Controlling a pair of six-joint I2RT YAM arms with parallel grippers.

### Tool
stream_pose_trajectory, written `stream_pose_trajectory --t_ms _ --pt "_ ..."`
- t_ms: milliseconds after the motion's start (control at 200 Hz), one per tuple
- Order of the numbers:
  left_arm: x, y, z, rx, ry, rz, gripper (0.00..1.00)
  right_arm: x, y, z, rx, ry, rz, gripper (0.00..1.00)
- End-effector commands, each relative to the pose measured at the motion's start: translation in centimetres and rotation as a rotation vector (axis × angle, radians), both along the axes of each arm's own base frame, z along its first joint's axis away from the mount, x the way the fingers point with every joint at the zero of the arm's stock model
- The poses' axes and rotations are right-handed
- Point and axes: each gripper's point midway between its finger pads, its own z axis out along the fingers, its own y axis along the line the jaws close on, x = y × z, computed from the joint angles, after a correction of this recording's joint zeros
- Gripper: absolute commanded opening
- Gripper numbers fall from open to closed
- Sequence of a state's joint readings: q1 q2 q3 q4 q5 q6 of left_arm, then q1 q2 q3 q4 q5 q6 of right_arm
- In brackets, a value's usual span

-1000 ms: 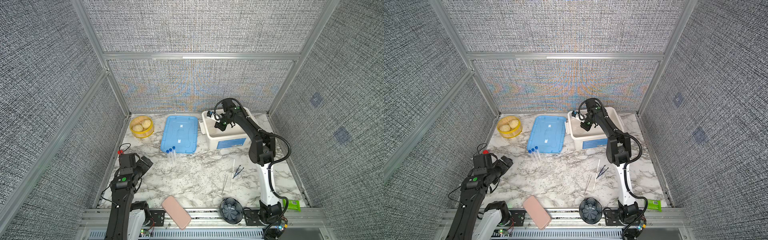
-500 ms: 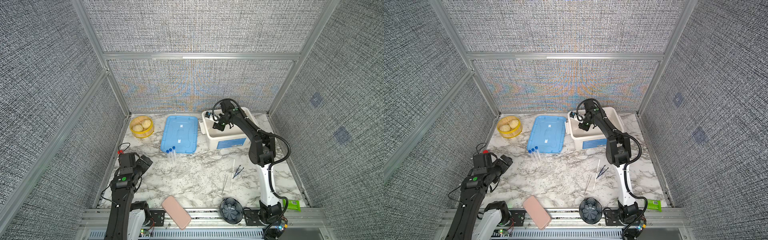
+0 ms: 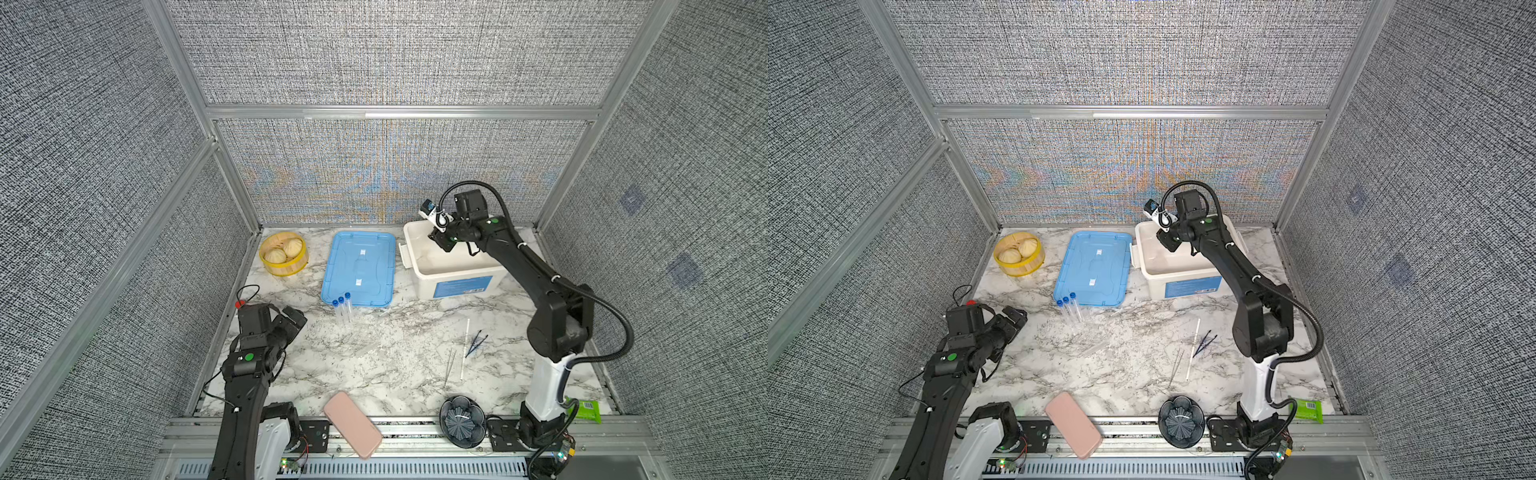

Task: Organize the chemistry lab equipment
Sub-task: 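Lower the right gripper to the blue tweezers while the left reaches toward tubes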

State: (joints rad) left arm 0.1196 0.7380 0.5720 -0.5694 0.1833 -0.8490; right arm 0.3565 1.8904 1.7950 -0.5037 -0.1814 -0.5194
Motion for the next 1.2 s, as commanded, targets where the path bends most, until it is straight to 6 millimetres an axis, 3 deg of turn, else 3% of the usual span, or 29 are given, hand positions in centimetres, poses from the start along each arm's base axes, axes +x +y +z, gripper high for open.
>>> stream_pose_trajectory --t_ms 0,150,335,490,670,785,815,850,870,910,1020,1195 --pt "0.9 0.1 1.7 -0.001 -0.054 0.008 0.99 0.0 -0.3 4.5 0.202 -0.075 -0.145 0.33" --pt "0.9 0.7 3.2 0.052 -0.078 0.008 0.99 -3.3 -1.6 6.1 0.335 -0.018 -0.243 0.33" --pt "1.4 1.3 5.3 0.133 -0.133 -0.018 0.99 -8.0 -4.9 4.9 0.462 0.078 -0.429 0.33" --pt "1.8 1.2 8.2 0.206 -0.216 -0.075 0.98 -12.7 -6.6 2.4 0.519 0.151 -0.49 0.32" --pt "1.6 1.0 10.6 0.25 -0.312 -0.094 0.97 -17.8 -10.0 -1.5 0.389 0.238 -0.595 0.34" --pt "1.6 0.8 11.5 0.28 -0.332 -0.115 0.97 -20.0 -12.6 -3.3 0.284 0.261 -0.685 0.44" --pt "1.7 0.7 11.6 0.284 -0.33 -0.123 0.97 -20.4 -13.6 -3.6 0.261 0.261 -0.732 0.54" --pt "1.8 0.4 11.5 0.286 -0.328 -0.135 0.99 -20.9 -14.8 -3.8 0.244 0.259 -0.797 0.73" --pt "1.9 0.2 11.5 0.29 -0.325 -0.145 0.99 -21.6 -15.6 -5.1 0.221 0.285 -0.847 0.84" --pt "2.0 -0.2 11.5 0.294 -0.323 -0.165 0.99 -22.3 -16.6 -5.8 0.224 0.306 -0.912 0.98" --pt "2.5 -1.7 12.0 0.35 -0.318 -0.234 0.99 -23.5 -17.5 -7.3 0.294 0.391 -0.999 0.98" --pt "3.3 -4.1 13.6 0.452 -0.324 -0.344 0.99 -24.8 -20.1 -8.1 0.302 0.449 -1.236 0.85"
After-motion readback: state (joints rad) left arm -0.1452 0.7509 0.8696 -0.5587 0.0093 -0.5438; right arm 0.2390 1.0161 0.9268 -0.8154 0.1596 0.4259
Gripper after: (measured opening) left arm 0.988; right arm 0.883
